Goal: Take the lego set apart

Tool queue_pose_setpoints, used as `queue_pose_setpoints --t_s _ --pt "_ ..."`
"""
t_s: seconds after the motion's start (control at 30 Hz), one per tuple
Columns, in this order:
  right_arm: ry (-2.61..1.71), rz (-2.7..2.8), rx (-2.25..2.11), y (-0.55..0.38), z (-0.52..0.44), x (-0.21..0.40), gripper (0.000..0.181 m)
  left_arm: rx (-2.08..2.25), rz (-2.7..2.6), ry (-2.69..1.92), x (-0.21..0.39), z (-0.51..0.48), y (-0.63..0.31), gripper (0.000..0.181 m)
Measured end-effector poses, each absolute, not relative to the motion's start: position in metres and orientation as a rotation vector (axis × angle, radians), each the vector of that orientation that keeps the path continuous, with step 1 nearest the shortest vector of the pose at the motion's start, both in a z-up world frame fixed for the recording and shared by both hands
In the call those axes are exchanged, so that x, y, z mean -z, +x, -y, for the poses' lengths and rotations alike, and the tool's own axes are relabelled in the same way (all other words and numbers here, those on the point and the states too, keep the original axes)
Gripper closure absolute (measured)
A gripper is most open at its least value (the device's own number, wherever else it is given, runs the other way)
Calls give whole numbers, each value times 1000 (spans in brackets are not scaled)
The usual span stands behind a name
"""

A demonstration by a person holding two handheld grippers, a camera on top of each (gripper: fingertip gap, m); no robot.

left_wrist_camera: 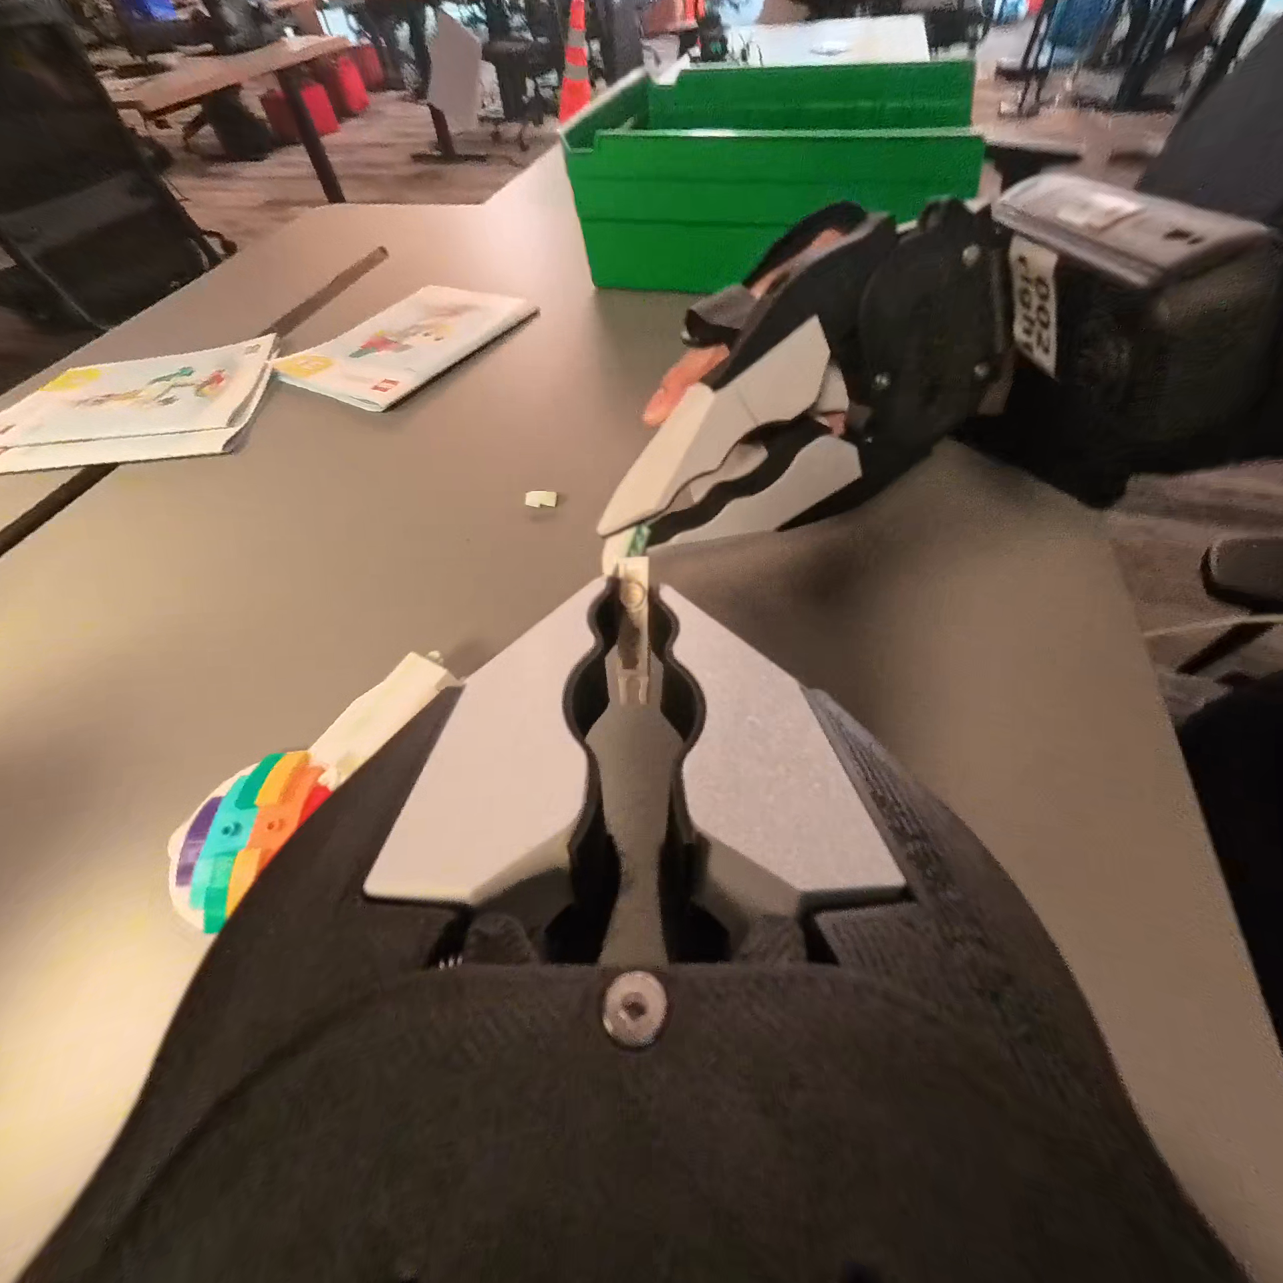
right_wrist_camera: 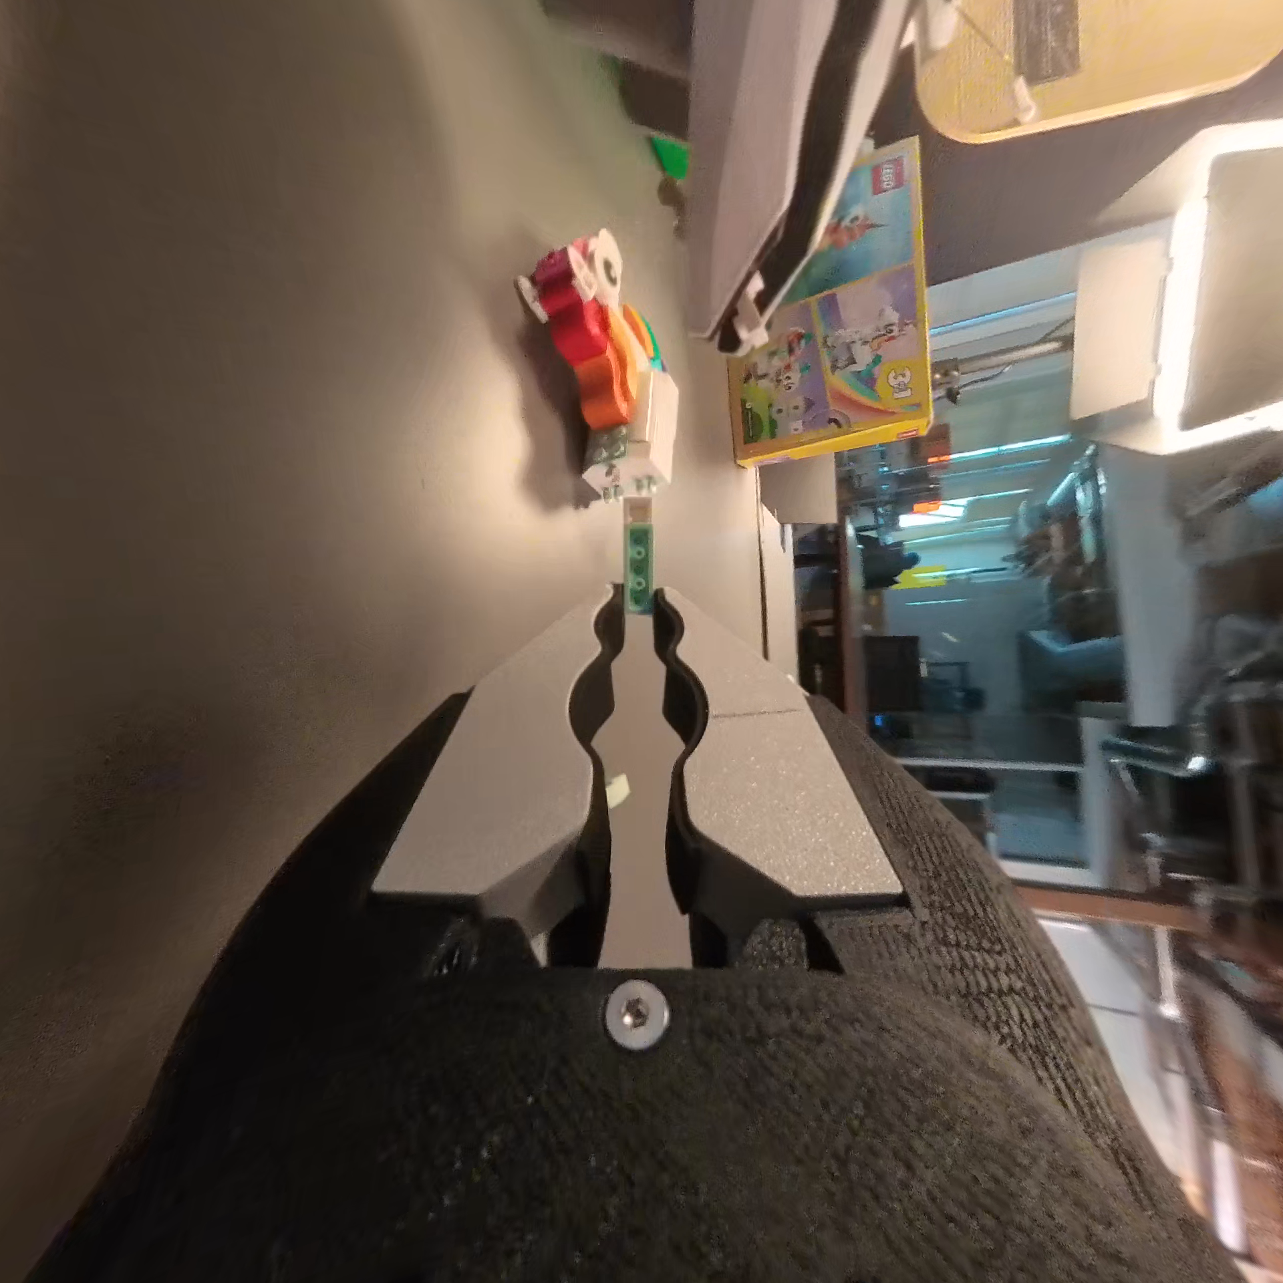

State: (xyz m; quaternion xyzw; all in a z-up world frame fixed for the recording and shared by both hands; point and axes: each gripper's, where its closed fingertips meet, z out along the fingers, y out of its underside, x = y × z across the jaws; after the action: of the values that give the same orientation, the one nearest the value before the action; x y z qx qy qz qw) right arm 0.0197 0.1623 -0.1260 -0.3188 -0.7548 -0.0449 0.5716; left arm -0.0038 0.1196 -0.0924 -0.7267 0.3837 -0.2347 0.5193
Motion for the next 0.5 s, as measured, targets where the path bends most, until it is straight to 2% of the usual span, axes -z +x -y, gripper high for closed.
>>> queue_pose_setpoints --t_s 0.17,0.23,0.4,0.5 --pt "-1045 1876 -232 22 -153 156 175 926 -798 -1785 91 -113 5 174" --pt "-1228 1865 -494 23 -146 159 165 1056 -753 -1774 88 -111 8 174" --pt "-1476 1717 -930 26 -146 148 140 556 -919 -1769 111 -126 6 174" --pt "-1466 1611 -1198 25 -136 126 146 349 -1021 -1700 119 -128 16 174"
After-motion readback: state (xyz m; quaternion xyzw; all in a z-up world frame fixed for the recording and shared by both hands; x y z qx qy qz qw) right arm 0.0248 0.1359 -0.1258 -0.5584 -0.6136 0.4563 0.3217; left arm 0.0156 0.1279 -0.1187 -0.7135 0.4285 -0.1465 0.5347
